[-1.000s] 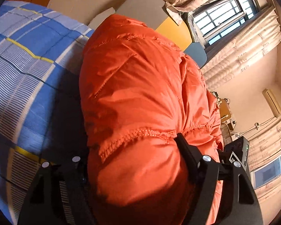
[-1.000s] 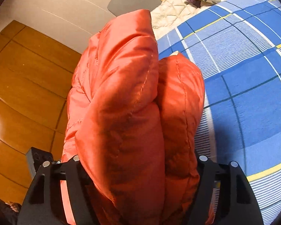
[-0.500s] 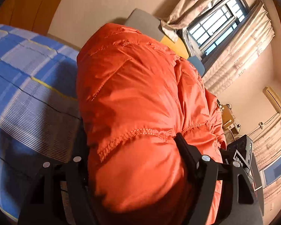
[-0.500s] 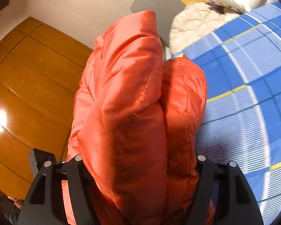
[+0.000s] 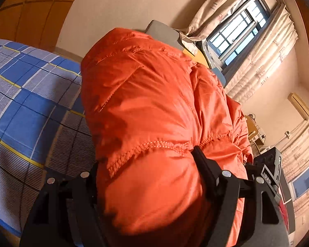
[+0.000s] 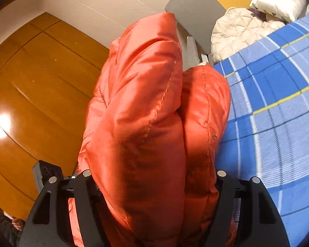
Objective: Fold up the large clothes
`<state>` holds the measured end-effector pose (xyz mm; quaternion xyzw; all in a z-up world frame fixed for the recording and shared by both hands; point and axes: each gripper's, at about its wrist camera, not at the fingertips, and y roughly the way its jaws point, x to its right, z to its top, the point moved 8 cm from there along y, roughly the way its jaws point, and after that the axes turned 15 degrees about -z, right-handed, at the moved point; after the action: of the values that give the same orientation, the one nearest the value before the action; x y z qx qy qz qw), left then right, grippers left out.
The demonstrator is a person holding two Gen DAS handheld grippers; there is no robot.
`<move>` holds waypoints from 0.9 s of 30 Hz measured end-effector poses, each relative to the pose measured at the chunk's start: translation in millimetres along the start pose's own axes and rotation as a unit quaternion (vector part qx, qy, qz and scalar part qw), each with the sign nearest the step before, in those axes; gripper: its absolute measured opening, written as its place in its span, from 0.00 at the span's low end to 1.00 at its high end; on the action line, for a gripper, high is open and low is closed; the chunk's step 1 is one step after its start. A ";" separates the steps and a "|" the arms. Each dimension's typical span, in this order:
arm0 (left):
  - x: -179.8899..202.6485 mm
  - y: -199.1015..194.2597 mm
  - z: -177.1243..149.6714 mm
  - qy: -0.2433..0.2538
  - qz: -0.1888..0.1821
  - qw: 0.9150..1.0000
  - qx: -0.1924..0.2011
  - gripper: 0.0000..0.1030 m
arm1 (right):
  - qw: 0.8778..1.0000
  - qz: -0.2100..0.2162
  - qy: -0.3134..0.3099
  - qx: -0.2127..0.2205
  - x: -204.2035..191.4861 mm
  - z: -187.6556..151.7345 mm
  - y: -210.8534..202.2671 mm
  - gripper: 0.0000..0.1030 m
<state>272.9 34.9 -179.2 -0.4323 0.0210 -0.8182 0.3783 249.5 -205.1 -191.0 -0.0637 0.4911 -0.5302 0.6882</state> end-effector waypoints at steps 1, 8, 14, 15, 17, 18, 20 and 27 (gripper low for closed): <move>-6.5 1.7 -2.1 0.001 0.001 1.000 -0.005 0.71 | 1.000 -0.004 0.001 -0.001 -0.6 -4.8 2.9 0.66; -43.6 29.5 -18.0 -0.001 0.004 1.000 -0.017 0.71 | 0.999 -0.033 0.023 -0.005 21.4 -17.8 36.7 0.66; -71.2 35.7 -26.3 -0.008 0.010 1.000 -0.007 0.83 | 0.998 -0.063 -0.002 -0.002 24.7 -28.0 53.5 0.71; -76.5 36.1 -26.5 -0.008 0.016 1.000 -0.006 0.85 | 0.998 -0.069 -0.001 -0.002 26.2 -28.5 58.2 0.73; -84.3 34.2 -28.7 0.001 0.032 0.999 -0.002 0.90 | 0.997 -0.075 -0.004 -0.002 27.8 -29.5 64.4 0.79; -85.5 32.5 -29.1 0.002 0.037 0.999 -0.001 0.91 | 0.997 -0.078 -0.007 -0.003 28.7 -28.1 67.3 0.79; -82.9 27.5 -28.8 0.006 0.051 0.999 0.001 0.91 | 0.997 -0.077 -0.009 -0.009 27.6 -28.0 63.7 0.79; -52.5 2.0 -23.6 0.044 0.113 0.992 0.020 0.91 | 0.996 -0.087 0.000 0.005 38.0 -14.0 33.0 0.80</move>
<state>274.9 60.0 -231.1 -0.3832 0.0695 -0.7887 0.4756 259.4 -215.0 -241.3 -0.1030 0.4816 -0.5907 0.6392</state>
